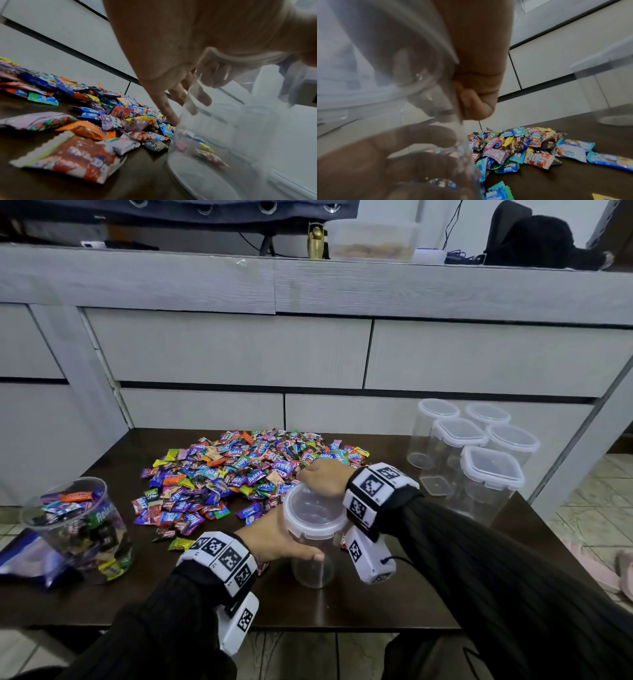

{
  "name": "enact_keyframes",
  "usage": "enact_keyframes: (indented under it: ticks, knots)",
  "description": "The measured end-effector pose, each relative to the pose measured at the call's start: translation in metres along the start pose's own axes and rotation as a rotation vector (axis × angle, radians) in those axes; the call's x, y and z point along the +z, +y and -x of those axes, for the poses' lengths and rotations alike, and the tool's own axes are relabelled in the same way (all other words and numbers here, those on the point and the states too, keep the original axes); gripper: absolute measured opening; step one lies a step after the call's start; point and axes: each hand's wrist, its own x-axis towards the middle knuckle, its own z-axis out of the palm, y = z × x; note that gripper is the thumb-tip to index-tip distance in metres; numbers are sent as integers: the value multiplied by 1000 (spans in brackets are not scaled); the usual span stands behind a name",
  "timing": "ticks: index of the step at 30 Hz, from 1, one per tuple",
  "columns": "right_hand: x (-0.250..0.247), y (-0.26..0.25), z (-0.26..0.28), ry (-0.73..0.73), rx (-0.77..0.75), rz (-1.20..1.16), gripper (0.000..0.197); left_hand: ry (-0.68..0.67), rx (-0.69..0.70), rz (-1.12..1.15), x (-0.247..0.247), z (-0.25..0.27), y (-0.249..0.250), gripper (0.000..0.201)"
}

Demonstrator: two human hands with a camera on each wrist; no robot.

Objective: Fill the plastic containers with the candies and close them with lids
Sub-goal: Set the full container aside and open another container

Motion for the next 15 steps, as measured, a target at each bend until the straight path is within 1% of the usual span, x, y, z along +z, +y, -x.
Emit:
enact_keyframes:
  ticks: [3, 5, 6, 9, 12, 13, 15]
  knots:
    - [2, 0, -2, -17, -7, -29, 38, 0, -10, 24, 0, 0, -2, 77]
    - [3, -1, -1, -14, -14, -8, 27, 5, -5, 27, 1, 0, -2, 77]
    - [4, -2, -1, -2, -6, 14, 25, 5, -3, 24, 1, 0, -3, 77]
    - [4, -2, 2, 79, -1, 41, 37, -8, 7, 19, 1, 0, -3, 77]
    - [4, -2, 4, 110, -5, 42, 41, -17, 6, 44, 2, 2, -3, 78]
    - [5, -3, 4, 116, -6, 54, 42, -15, 6, 54, 3, 3, -1, 79]
    - [5, -2, 3, 133, -32, 85, 42, -6, 10, 69, 4, 4, 3, 89]
